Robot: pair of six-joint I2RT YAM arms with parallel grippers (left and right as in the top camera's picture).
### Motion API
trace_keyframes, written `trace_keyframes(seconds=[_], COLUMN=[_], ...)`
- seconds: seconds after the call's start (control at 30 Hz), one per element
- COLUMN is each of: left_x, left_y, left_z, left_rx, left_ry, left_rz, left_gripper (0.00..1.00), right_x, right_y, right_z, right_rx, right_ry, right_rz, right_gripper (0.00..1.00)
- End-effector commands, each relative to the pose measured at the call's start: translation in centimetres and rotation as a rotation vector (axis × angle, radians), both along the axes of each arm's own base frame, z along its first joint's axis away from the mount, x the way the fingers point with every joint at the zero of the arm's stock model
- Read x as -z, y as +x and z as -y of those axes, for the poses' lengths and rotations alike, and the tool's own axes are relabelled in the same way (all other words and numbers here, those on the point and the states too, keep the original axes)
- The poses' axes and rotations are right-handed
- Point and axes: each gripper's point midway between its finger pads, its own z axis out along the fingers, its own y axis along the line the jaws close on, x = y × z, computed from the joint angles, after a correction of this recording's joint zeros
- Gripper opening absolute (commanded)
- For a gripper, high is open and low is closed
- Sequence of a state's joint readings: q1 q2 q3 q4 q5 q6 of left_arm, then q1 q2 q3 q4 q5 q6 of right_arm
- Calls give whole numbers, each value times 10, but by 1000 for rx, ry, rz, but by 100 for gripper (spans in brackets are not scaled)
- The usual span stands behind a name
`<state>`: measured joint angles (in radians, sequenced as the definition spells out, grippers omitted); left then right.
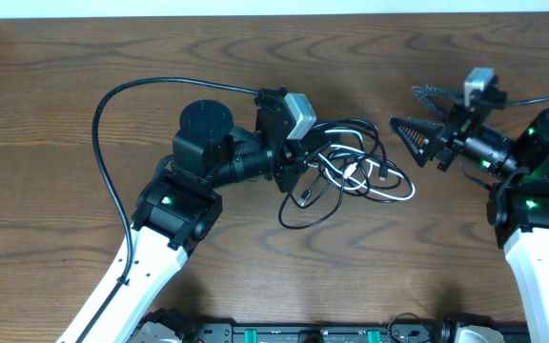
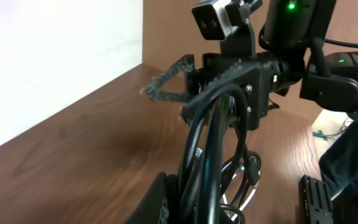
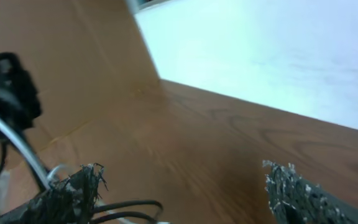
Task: Untangle cables
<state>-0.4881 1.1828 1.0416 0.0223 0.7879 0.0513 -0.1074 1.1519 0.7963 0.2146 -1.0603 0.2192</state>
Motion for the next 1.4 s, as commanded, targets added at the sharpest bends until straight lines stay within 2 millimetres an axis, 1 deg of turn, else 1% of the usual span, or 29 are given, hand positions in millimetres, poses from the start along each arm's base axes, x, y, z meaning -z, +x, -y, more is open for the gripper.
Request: trace_keyframes(seconds=[0.0,0.1,0.2,0.3,0.37,0.47,0.5,0.67,0.73,0.9,0.97,1.07,1.23,1.37], left_x=[-15,-15,-15,-15,-14,-11,-10,-8,-7,-7,-6,-2,-2,-2], left_y=[-8,-8,-8,-8,-7,-5,-4,-3,-3,-3,1,8,9,9], left_z=[4,4,4,4,4,5,6,6,6,6,4,1,1,1], left_rx=[45,45,45,44,41,41,41,40,40,39,14,-34,-39,-39], left_ry=[-28,-28,-28,-28,-27,-22,-21,-19,-17,-16,-10,3,5,6], left_rz=[52,53,52,52,51,43,40,36,33,30,31,25,23,23], left_gripper=[8,8,8,8,8,8,8,8,8,8,8,8,8,8], right_x=[-5,-6,-7,-11,-13,-14,-14,-17,-19,-25,-25,-25,-26,-28], right_y=[-17,-24,-30,-37,-41,-45,-46,-44,-44,-45,-47,-47,-47,-50], right_z=[-27,-41,-50,-56,-58,-59,-59,-58,-58,-58,-58,-58,-58,-59], right_rx=[-128,-174,-208,-255,-283,-305,-310,-303,-300,-311,-318,-318,-318,-337], right_ry=[-2,-2,-2,2,4,7,7,4,3,11,12,12,11,10], right_rz=[30,38,46,70,83,83,83,108,122,141,141,141,150,164], right_gripper=[84,81,77,75,72,70,70,78,79,76,75,75,78,78])
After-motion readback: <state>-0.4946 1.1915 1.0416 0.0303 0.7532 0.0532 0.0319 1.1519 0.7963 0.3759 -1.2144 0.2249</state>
